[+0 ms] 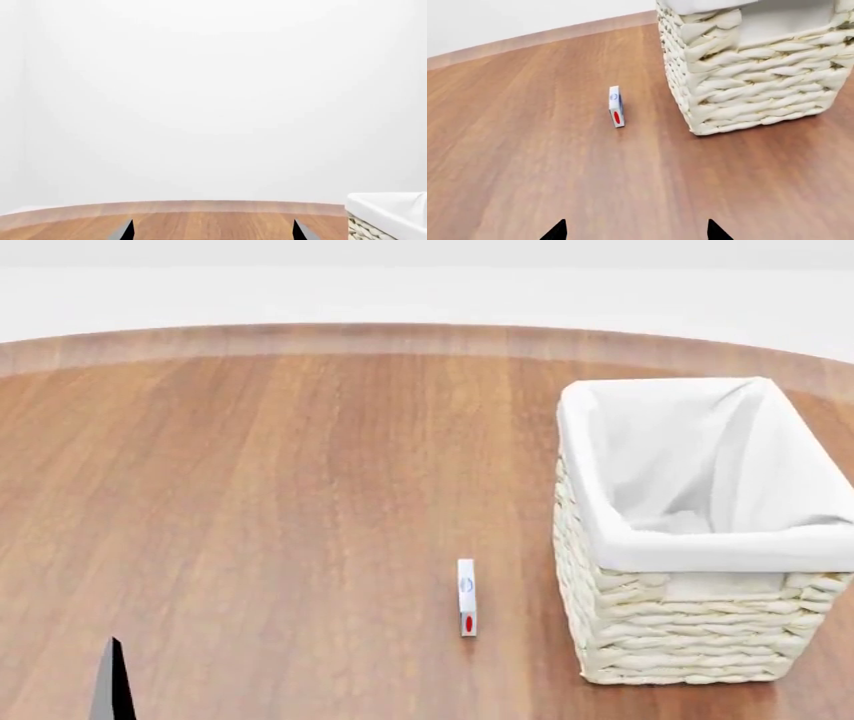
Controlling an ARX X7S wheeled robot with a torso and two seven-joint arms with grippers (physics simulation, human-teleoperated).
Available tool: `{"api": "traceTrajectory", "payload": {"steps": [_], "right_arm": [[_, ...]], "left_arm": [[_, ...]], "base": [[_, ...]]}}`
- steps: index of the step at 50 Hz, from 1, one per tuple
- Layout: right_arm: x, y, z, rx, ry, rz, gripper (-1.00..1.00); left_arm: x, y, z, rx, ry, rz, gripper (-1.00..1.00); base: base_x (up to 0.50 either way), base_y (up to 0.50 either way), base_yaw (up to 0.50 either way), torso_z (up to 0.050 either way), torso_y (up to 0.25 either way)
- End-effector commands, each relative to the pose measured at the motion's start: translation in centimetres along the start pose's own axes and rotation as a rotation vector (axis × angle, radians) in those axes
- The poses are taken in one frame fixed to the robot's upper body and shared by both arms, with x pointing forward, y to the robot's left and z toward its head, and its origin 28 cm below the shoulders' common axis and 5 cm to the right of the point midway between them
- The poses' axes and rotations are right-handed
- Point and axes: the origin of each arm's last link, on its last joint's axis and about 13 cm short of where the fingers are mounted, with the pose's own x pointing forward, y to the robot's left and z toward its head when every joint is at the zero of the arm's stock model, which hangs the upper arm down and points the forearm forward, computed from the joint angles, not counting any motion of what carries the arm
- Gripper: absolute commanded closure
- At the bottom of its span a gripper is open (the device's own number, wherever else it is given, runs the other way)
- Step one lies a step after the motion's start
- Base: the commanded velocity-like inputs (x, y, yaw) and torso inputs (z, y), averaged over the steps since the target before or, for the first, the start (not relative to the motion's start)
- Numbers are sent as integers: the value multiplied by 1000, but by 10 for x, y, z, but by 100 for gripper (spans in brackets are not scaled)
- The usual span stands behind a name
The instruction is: Pick up the tomato sauce, and put it in the basket.
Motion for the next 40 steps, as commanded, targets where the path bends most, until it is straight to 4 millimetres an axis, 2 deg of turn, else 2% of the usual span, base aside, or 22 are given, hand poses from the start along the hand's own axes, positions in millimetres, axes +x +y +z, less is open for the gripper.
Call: {"api": "traceTrajectory", "payload": {"steps": [1, 22, 40], "right_arm": [[-14, -3, 1, -6, -5, -15, -100], [-29, -9, -13, -26, 14, -46, -100], [-24, -11, -25, -42, 42, -55, -100]], "left_arm": [[-1, 1, 1, -6, -4, 2, -100], [-2, 1, 2, -8, -5, 2, -100], [-3, 1, 1, -6, -5, 1, -100]], "base": [[0, 0, 0, 0, 0], [0, 0, 0, 0, 0], [0, 0, 0, 0, 0]]}}
